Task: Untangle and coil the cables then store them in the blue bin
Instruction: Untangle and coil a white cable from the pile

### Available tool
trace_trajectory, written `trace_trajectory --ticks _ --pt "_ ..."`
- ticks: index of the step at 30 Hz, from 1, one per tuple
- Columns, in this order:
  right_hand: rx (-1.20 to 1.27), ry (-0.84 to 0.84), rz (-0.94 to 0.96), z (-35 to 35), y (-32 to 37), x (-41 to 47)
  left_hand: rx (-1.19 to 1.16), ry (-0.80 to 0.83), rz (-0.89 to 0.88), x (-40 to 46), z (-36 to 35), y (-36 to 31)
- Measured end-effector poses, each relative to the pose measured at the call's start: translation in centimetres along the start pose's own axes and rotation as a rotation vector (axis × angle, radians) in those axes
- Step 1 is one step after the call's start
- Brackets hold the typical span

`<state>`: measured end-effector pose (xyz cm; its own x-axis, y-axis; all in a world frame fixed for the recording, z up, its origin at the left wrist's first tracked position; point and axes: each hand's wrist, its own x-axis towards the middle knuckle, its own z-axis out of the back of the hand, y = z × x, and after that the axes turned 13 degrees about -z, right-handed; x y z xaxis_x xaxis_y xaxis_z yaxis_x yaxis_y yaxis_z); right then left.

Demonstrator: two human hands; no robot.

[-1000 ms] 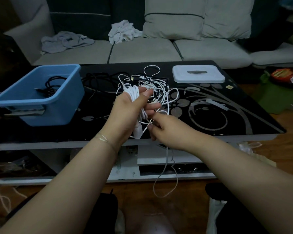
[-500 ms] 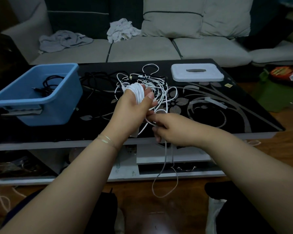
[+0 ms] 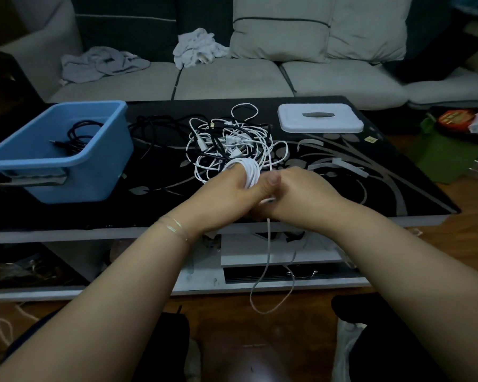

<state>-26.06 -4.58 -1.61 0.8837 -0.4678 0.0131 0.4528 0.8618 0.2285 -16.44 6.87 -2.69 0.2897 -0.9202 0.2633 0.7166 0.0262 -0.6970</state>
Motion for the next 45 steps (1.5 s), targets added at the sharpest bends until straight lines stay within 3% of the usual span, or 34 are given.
trace_trajectory --ticks 3,8,16,21,26,33,41,45 --pt "0.033 -0.074 0.018 -0.1 -0.7 0.4 -0.219 0.095 -0.032 0.0 0.1 -0.2" --pt "0.479 0.015 0.060 0.1 -1.3 1.0 -0.320 0.085 0.008 -0.6 1.1 -1.1" --pt "0.552 -0.193 0.104 -0.6 -2.3 1.8 -0.471 0.021 0.071 -0.8 1.2 -0.8" --pt "0.632 -0.240 0.136 -1.1 -2.2 1.7 -0.564 0.075 0.105 -0.8 1.1 -0.9" --pt "0.981 -0.072 0.070 -1.5 -1.5 1.9 -0.575 0.103 0.077 -0.9 1.4 -0.8" --pt "1.135 0.031 0.004 -1.0 -1.0 1.6 -0.585 0.029 0.113 -0.7 1.3 -1.1" --pt "1.608 0.193 -0.050 -1.5 -0.1 1.8 -1.004 -0.074 0.161 -0.6 1.5 -1.1" --pt "1.573 0.144 -0.193 -2.0 0.7 2.1 -1.149 -0.156 0.161 -0.5 1.6 -0.9"
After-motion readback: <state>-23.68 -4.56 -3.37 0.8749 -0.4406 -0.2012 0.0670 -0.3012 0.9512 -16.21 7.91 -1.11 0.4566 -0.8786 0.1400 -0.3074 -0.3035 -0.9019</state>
